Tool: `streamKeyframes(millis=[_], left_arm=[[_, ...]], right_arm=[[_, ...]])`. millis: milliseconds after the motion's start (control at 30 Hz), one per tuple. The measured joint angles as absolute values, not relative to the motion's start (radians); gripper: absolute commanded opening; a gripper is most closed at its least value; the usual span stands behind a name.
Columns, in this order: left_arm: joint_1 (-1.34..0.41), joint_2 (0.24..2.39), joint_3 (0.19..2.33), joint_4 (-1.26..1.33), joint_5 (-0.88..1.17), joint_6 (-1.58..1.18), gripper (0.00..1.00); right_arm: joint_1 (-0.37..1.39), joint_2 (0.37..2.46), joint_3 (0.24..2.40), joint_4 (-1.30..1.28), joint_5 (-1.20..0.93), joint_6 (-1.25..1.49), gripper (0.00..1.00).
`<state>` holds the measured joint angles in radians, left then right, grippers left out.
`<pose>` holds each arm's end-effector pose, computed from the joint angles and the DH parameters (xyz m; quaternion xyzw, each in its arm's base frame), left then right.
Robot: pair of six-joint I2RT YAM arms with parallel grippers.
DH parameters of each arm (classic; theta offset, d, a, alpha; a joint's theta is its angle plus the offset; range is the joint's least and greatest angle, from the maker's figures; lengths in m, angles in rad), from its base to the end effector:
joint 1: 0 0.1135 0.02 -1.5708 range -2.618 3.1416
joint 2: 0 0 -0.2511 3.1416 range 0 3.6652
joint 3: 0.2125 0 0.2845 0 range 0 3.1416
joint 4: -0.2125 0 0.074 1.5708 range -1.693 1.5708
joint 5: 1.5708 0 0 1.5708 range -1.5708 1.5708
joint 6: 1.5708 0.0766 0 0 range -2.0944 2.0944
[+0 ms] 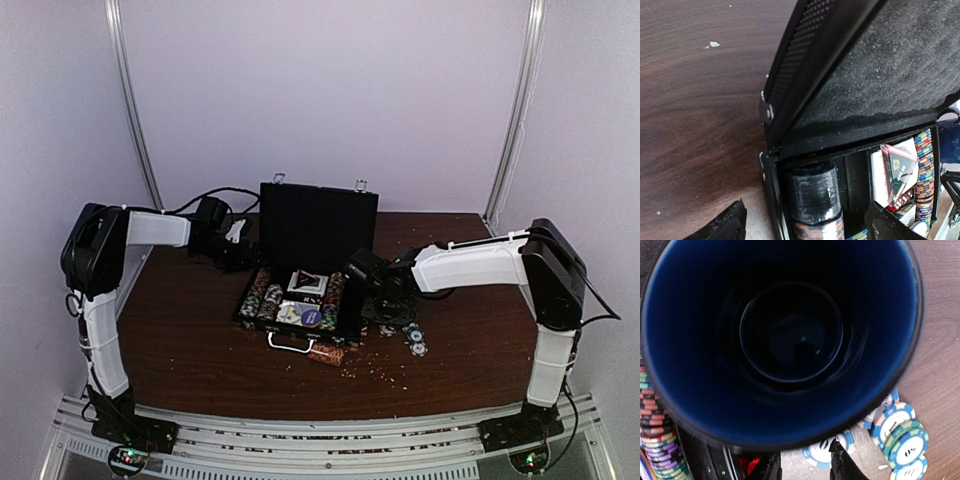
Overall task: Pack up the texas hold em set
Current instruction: Pick up the dice from the center of the board.
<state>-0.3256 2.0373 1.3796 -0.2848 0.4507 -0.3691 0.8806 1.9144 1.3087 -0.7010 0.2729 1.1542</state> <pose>0.4382 -0.1832 0.0996 0.0489 0.9283 -0.3024 0.2109 0.2744 0.2999 0.0983 0.1517 0.9705 0.0401 0.1833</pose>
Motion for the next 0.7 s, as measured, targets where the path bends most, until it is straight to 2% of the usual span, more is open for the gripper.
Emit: streamKeyframes(millis=[300,700], left_arm=[[-0.336,2.081,1.414,-0.287,0.468,-0.369,0.8],[-0.342,2.095,1.414,-0.29,0.436,-0.364,0.61]], right_arm=[[0.843,1.954,1.311,-0.661,0.253,1.147,0.32],[0.808,1.985,1.325,-0.64,0.234,1.1,0.33]])
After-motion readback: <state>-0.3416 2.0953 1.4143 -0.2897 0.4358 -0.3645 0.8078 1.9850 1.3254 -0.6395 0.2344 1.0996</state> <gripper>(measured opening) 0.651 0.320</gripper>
